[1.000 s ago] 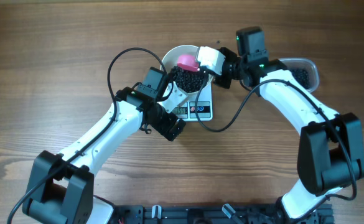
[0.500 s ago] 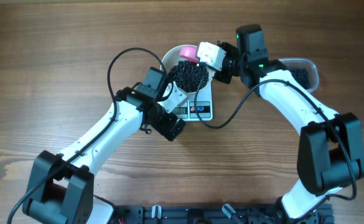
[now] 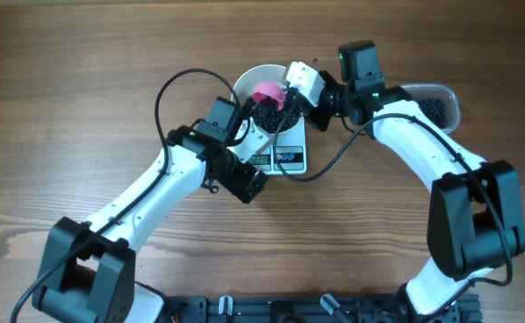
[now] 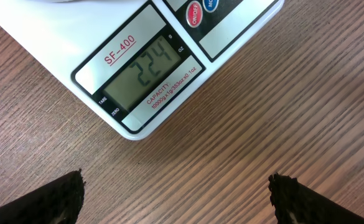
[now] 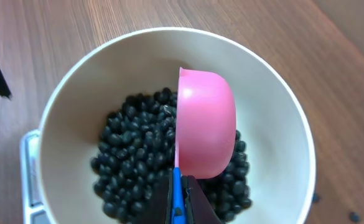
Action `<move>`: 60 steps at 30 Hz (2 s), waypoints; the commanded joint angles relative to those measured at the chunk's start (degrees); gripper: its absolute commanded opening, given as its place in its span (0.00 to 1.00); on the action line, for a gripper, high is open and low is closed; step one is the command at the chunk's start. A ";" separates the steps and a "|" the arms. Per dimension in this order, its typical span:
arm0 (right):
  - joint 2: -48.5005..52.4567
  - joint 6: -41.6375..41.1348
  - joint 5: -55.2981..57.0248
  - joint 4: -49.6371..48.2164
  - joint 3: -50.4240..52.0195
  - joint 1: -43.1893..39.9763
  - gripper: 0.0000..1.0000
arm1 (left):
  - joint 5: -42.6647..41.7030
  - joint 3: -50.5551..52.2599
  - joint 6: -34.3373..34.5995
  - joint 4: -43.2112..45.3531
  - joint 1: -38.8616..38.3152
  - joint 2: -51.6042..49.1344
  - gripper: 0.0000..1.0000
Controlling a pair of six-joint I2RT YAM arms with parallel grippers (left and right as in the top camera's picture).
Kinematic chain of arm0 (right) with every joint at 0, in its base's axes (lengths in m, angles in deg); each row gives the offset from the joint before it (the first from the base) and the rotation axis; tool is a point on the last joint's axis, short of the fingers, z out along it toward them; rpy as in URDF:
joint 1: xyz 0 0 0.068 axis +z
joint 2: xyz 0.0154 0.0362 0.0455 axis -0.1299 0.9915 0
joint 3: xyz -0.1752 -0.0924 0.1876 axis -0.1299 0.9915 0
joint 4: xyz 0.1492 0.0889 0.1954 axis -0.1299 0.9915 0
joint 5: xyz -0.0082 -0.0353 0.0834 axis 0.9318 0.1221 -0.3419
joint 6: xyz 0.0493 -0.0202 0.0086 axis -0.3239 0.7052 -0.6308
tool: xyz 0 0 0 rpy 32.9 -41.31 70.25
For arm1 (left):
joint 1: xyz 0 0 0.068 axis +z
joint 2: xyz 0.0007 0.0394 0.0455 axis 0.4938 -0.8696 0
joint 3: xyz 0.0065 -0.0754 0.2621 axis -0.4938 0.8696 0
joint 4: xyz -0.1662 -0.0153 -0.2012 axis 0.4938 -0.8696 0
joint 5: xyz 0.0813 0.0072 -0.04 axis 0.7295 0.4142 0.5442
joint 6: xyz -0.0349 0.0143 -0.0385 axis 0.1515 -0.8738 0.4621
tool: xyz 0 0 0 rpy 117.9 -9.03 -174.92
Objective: Scoop item into bowl and weigh 150g on scale
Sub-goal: 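Hold the scoop over the bowl with the right gripper, tapping out beans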
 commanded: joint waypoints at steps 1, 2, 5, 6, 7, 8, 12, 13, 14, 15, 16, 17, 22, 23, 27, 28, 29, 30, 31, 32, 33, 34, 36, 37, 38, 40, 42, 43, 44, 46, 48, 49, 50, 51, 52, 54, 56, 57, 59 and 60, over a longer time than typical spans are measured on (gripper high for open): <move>1.11 -10.80 -4.74 0.04 -0.85 -0.33 0.04 | -0.50 0.37 0.15 0.15 -0.04 0.61 1.00; 1.11 -12.44 -6.45 0.09 -0.85 -0.70 0.04 | -0.50 0.37 0.15 0.15 -0.04 0.61 1.00; 1.11 -15.26 -12.74 0.09 -0.85 -1.88 0.04 | -0.50 0.37 0.15 0.15 -0.04 0.61 1.00; 1.11 -16.55 -13.81 0.00 -0.85 -2.01 0.04 | -0.50 0.37 0.15 0.17 -0.04 0.61 1.00; 1.11 -18.40 -14.10 -0.07 -0.85 -2.14 0.04 | -0.50 0.37 0.15 0.15 -0.04 0.61 1.00; 1.11 -21.77 -14.78 -0.11 -0.85 -2.40 0.04 | -0.52 0.37 0.15 0.15 -0.04 0.61 1.00; 1.11 -24.02 -20.41 -1.62 -0.85 -3.96 0.04 | -0.50 0.37 0.15 0.15 -0.04 0.61 1.00; 1.11 -23.98 -20.87 -2.05 -0.85 -4.39 0.04 | -0.50 0.37 0.15 0.15 -0.04 0.61 1.00; 1.11 -23.65 -20.87 -2.80 -0.85 -5.01 0.04 | -0.50 0.37 0.15 0.15 -0.04 0.61 1.00; 1.11 -23.58 -20.90 -4.35 -0.85 -5.64 0.04 | -0.50 0.37 0.15 0.15 -0.04 0.61 1.00; 1.11 -23.63 -20.90 -6.08 -0.85 -6.16 0.04 | -0.50 0.37 0.15 0.15 -0.04 0.61 1.00; 1.11 -23.65 -20.92 -8.13 -0.87 -6.80 0.04 | -0.52 0.37 0.15 0.15 -0.04 0.61 1.00; 1.11 -23.58 -21.09 -10.71 -0.87 -8.04 0.04 | -0.50 0.37 0.15 0.15 -0.04 0.61 1.00; 1.11 -23.58 -21.07 -10.75 -0.87 -8.04 0.04 | -0.50 0.37 0.15 0.15 -0.04 0.61 1.00; 1.11 -22.21 -20.65 -10.88 -0.87 -8.63 0.04 | -0.52 0.37 0.15 0.15 -0.04 0.61 1.00; 1.11 -22.23 -20.65 -10.88 -0.87 -8.72 0.04 | -0.50 0.37 0.15 0.15 -0.04 0.61 1.00; 1.11 -22.21 -20.65 -10.86 -0.87 -8.74 0.04 | -0.50 0.37 0.15 0.15 -0.04 0.61 1.00; 1.11 -22.21 -20.63 -10.80 -0.87 -8.74 0.04 | -0.50 0.37 0.15 0.15 -0.04 0.61 1.00; 1.11 -22.23 -20.61 -10.62 -0.85 -8.74 0.04 | -0.50 0.37 0.15 0.15 -0.04 0.61 1.00; 1.11 -22.25 -20.61 -10.38 -0.85 -8.74 0.04 | -0.50 0.37 0.15 0.15 -0.04 0.61 1.00; 1.11 -22.27 -20.63 -9.97 -0.85 -8.74 0.04 | -0.50 0.37 0.15 0.15 -0.04 0.61 1.00; 1.11 -22.27 -20.63 -9.73 -0.85 -8.74 0.04 | -0.50 0.37 0.15 0.15 -0.04 0.61 1.00; 1.11 -22.18 -20.63 -9.03 -0.85 -8.72 0.04 | -0.52 0.37 0.15 0.15 -0.04 0.61 1.00; 1.11 -22.03 -20.61 -8.46 -0.85 -8.72 0.04 | -0.52 0.37 0.15 0.15 -0.04 0.61 1.00; 1.14 -21.40 -20.22 -7.61 -0.85 -8.72 0.04 | -0.50 0.37 0.15 0.15 -0.04 0.61 1.00; 1.14 -17.03 -18.05 -3.78 -0.85 -8.37 0.04 | -0.50 0.37 0.15 0.15 -0.04 0.61 1.00; 1.14 -14.01 -15.08 -0.48 -0.85 -7.67 0.04 | -0.50 0.37 0.15 0.15 -0.04 0.61 1.00; 1.14 -12.83 -13.81 0.22 -0.85 -7.26 0.04 | -0.52 0.37 0.15 0.15 -0.04 0.61 1.00; 1.14 -12.37 -12.79 0.37 -0.85 -6.93 0.04 | -0.50 0.37 0.15 0.15 -0.04 0.61 0.99; 1.14 -10.38 -10.25 0.55 -0.85 -6.19 0.04 | -0.50 0.37 0.15 0.15 -0.04 0.61 1.00; 1.31 -7.74 -8.48 0.85 -0.85 -5.31 0.04 | -0.50 0.37 0.15 0.15 -0.04 0.61 1.00; 1.60 -6.78 -8.11 0.85 -0.85 -4.96 0.04 | -0.50 0.37 0.15 0.15 -0.04 0.61 1.00; 1.79 -6.60 -7.17 0.87 -0.85 -4.61 0.04 | -0.50 0.37 0.15 0.15 -0.04 0.61 1.00; 2.10 -5.09 -5.49 0.96 -0.85 -4.04 0.04 | -0.50 0.37 0.15 0.15 -0.04 0.61 1.00; 2.47 -3.17 -3.87 0.90 -0.85 -3.54 0.04 | -0.50 0.37 0.15 0.15 -0.04 0.61 1.00; 2.73 -1.29 -1.18 0.92 -0.85 -2.97 0.04 | -0.50 0.37 0.15 0.15 -0.04 0.61 1.00; 2.75 -1.05 -0.79 0.98 -0.85 -2.89 0.04 | -0.50 0.37 0.15 0.15 -0.04 0.61 1.00; 2.93 -1.05 -0.81 0.98 -0.85 -2.89 0.04 | -0.52 0.37 0.15 0.15 -0.04 0.61 1.00; 3.52 -1.07 -1.05 1.38 -0.85 -2.86 0.04 | -0.52 0.37 0.15 0.15 -0.04 0.61 1.00; 3.82 -1.25 -1.86 1.53 -0.85 -2.80 0.04 | -0.50 0.37 0.15 0.15 -0.04 0.61 1.00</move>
